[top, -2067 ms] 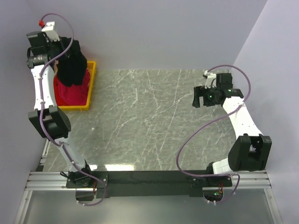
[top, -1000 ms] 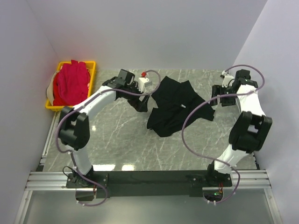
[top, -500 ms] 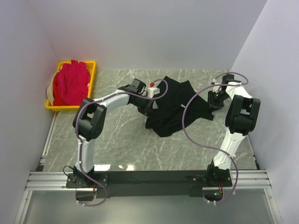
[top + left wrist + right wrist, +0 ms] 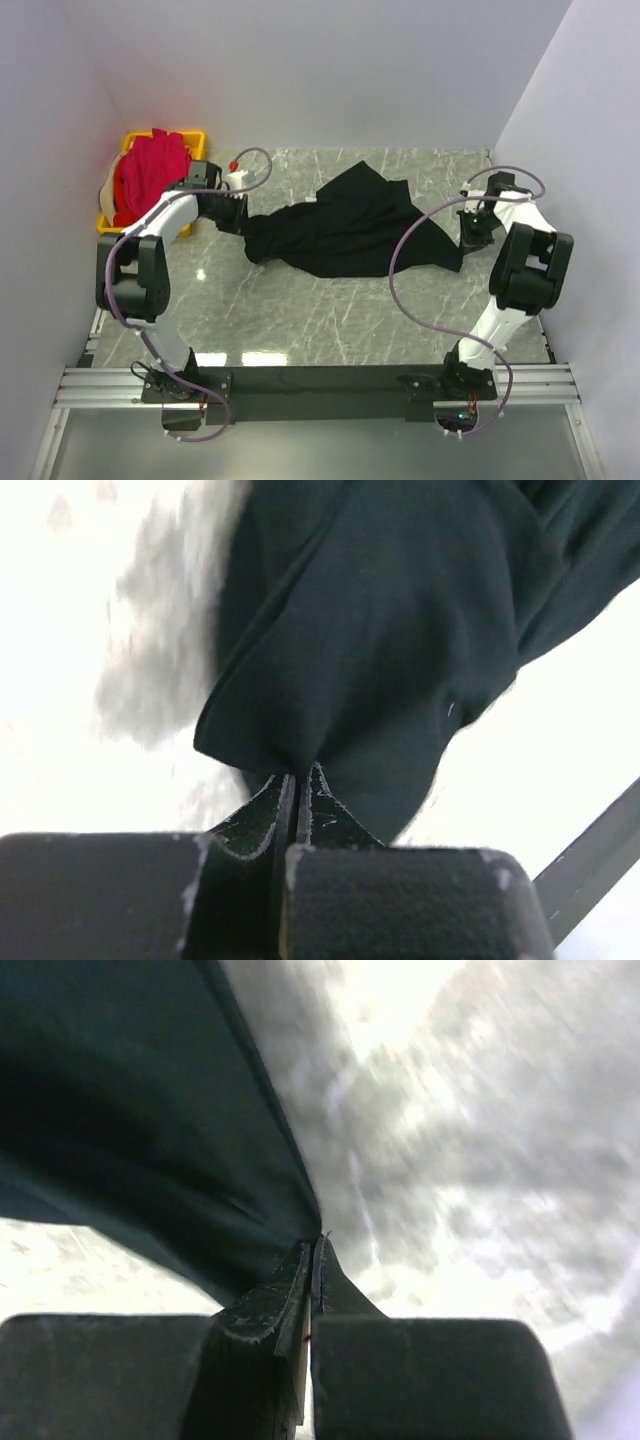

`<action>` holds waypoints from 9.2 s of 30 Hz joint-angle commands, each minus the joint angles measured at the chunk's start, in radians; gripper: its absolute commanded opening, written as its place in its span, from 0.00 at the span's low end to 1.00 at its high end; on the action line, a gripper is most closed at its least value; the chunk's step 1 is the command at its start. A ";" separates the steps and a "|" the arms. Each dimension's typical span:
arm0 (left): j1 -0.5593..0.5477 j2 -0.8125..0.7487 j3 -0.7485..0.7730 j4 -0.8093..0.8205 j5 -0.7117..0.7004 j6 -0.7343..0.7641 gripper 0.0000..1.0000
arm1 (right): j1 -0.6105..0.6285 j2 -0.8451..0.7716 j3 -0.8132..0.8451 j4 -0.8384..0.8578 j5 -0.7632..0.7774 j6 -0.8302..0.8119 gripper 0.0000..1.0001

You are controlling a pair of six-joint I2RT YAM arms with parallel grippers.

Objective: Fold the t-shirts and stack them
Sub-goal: Flatten the tshirt out

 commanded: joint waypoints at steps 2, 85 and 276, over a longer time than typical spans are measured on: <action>0.008 -0.050 -0.126 -0.104 -0.128 0.043 0.01 | -0.009 -0.138 -0.068 0.002 0.081 -0.121 0.00; 0.171 -0.365 -0.273 -0.259 0.196 0.351 0.73 | 0.310 -0.245 -0.298 0.065 0.112 -0.354 0.56; 0.100 -0.484 0.543 0.175 -0.273 0.055 0.00 | 0.201 -0.515 0.719 0.037 0.165 -0.221 0.00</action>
